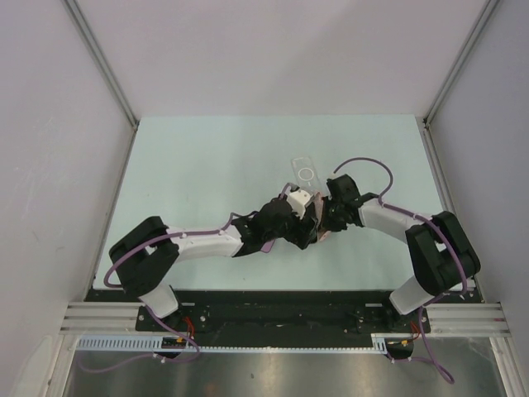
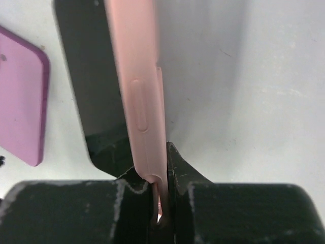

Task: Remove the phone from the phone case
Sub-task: Remove the phone case from the phone, then place the phone case at the center of the board.

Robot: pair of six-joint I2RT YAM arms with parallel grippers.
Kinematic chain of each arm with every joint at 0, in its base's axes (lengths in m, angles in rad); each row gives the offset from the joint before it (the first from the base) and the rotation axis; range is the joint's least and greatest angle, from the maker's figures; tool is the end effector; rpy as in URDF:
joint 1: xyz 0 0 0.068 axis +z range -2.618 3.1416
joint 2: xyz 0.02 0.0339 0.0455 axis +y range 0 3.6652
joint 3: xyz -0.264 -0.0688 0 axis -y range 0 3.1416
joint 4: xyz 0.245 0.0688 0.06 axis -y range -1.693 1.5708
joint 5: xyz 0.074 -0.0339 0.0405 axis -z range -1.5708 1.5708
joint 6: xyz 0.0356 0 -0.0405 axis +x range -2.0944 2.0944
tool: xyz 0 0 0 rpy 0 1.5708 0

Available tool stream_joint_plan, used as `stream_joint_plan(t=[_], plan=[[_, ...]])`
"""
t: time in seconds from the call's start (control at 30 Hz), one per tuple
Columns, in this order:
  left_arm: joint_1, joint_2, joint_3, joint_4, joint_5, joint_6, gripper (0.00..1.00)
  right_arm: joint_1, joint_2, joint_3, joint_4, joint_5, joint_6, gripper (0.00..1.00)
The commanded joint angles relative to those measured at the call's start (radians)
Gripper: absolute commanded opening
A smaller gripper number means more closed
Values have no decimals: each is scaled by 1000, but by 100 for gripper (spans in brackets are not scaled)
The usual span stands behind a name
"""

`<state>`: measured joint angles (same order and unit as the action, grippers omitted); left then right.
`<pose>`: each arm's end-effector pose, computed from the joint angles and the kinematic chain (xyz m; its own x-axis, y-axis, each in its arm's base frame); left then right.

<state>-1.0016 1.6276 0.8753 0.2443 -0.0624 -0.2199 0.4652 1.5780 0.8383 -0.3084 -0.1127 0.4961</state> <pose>0.1908 -0.2941 0.2002 -0.4328 0.2725 -0.8593 0.7346 0.6591 -0.1610 0.2645 0.1372 0.1619 -0.9171 0.0689 -0.3926 -0.0675 0.9439 0.3233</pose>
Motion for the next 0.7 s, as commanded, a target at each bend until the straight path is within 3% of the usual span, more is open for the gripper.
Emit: stream_joint_plan(t=[0.0,0.17,0.27,0.4,0.53,0.6,0.67], plan=[[18,-34,45,-34,-56,-28,93,6,-59,27,-129,108,-4,0],[76,-100,50,-109,-8,-91,92,-71,-69,28,-242,344,-13,0],[104,-138,50,-141,18,-110,93,-114,-96,28,-238,351,-16,0],[179,-190,42,-165,93,-182,93,-242,-116,27,-132,196,-37,0],[245,-258,7,-171,173,-242,93,-419,-116,27,93,-106,-67,0],[265,-297,-4,-197,188,-239,93,-512,-98,28,164,-160,-44,0],[279,-334,-10,-221,199,-237,94,-572,-66,28,271,-266,-6,7]])
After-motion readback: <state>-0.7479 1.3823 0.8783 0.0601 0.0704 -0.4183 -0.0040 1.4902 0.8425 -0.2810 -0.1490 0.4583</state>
